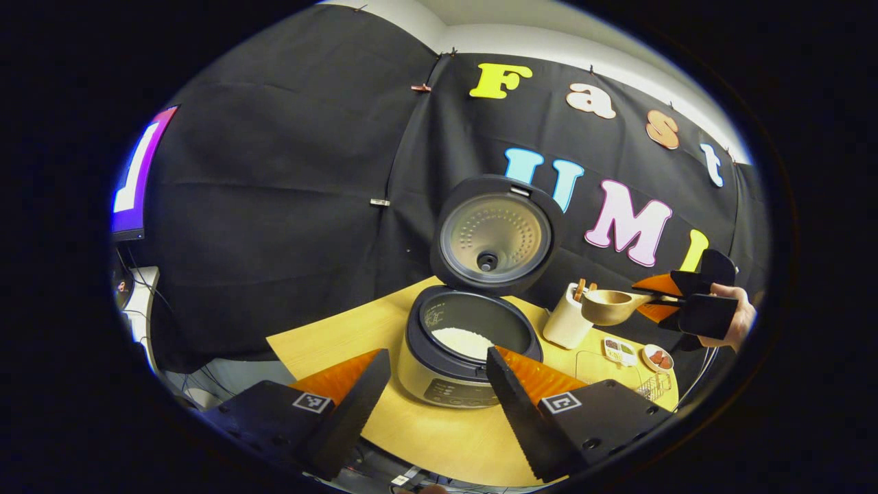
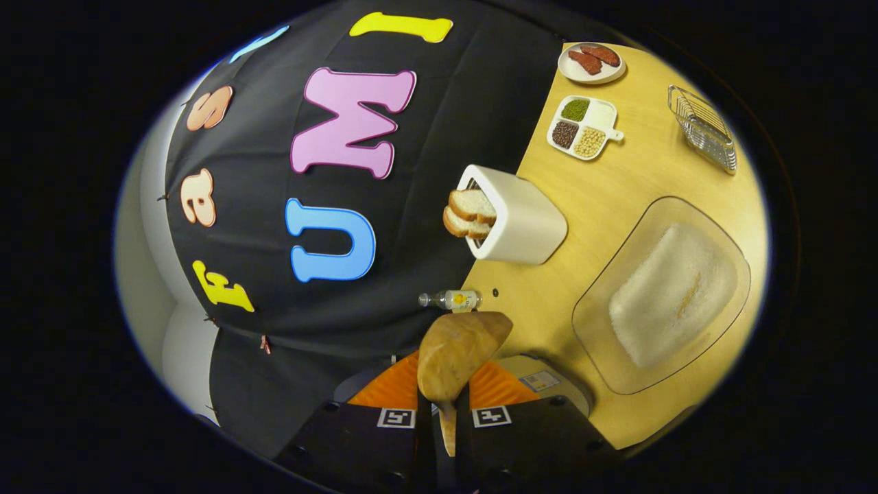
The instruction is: Close the left gripper, press the button to open the rice cooker; take a wooden spoon from the chopstick holder with the right hand, scoop a spoonful of rice and pour it into the rice cooker, then put the wooden spoon back into the chopstick holder.
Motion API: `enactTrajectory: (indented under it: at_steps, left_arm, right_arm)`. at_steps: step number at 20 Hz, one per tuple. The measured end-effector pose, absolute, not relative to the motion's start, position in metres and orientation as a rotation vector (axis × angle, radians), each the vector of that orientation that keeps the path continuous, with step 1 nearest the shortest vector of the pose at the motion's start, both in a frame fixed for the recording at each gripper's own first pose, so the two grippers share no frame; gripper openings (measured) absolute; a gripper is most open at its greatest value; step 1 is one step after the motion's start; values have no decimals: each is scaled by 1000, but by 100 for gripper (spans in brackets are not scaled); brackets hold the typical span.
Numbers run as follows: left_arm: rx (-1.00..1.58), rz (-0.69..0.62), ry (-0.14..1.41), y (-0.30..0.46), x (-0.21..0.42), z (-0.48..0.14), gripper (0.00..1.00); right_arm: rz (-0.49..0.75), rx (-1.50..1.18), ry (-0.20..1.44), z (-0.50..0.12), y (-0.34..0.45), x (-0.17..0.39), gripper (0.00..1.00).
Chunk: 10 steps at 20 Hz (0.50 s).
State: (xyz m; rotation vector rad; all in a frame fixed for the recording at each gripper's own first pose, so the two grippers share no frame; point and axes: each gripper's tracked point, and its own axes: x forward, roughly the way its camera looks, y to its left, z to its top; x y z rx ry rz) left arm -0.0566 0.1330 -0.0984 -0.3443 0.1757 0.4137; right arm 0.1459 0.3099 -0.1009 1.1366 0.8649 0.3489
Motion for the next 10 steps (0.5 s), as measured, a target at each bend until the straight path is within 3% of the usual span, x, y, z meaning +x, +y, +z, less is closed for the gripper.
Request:
enactTrajectory:
  at_steps: [10]
  left_arm:
    - [-372, 481, 194, 172, -80, -126, 96]
  right_arm:
    - [488, 710, 744, -105, 392, 124, 15]
